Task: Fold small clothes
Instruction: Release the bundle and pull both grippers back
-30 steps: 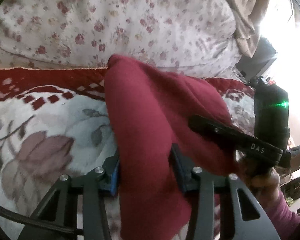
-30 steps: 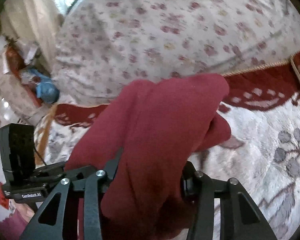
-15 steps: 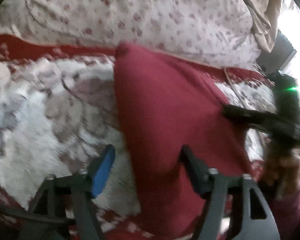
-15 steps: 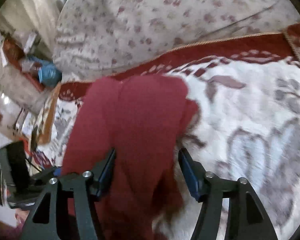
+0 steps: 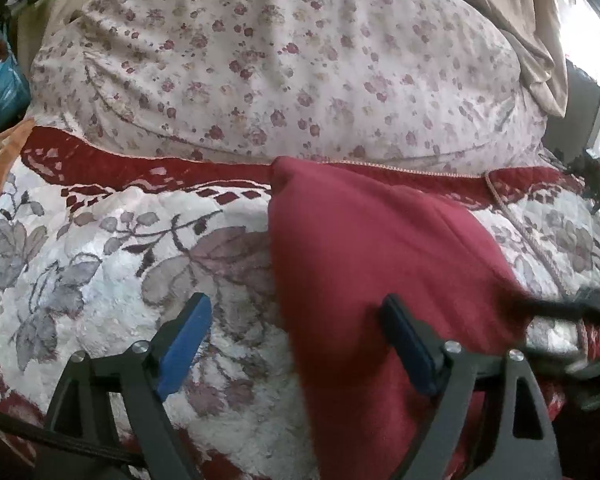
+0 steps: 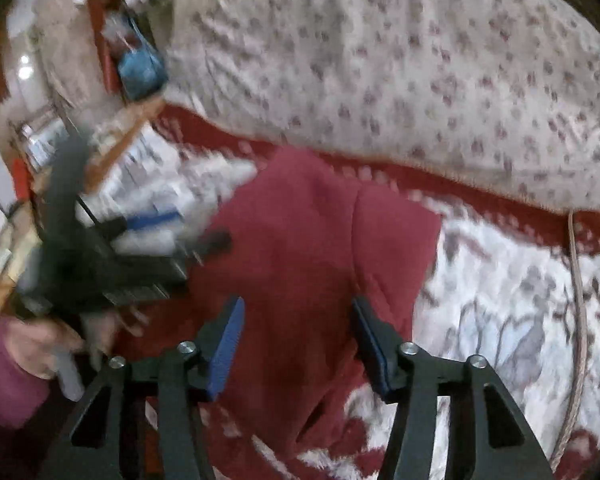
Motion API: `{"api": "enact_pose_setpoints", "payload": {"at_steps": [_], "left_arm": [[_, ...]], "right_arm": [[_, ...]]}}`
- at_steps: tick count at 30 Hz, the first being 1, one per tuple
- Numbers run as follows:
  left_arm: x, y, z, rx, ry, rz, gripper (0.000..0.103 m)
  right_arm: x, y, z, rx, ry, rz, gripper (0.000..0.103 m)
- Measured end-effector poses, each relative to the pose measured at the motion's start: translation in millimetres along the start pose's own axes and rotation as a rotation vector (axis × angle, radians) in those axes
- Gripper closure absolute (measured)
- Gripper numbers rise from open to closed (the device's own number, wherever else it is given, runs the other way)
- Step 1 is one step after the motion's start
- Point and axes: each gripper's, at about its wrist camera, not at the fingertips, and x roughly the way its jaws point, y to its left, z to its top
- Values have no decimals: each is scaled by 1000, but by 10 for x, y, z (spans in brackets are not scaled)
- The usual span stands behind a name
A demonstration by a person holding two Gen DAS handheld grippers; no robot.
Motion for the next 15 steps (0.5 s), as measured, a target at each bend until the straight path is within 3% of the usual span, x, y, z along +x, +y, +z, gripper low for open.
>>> {"api": "enact_pose_setpoints", "payload": {"at_steps": [1,4,9,12,14,15], "left_arm": [[0,1,-8,-2,-3,1,15],[-7,-28,-22,20,-11,20,14],[-81,-82,-28,65,-36,52,14],[-110,-76,-6,57,-35,69,14],[-138,-64,9,50,-44,82,14],[-156,-58,19,46,-48,85,14]], "right_arm": [[91,-16,-72,-2,30,-29,53],[224,-34,-205,-18,48,-56,54],[56,-16,-131,-3,43,-59,52],[-128,-45,-62,47,-3,-55,35],[-214,-40,-10,65,-40,-93,22],[-239,-40,9,70,-58,-127,21]]}}
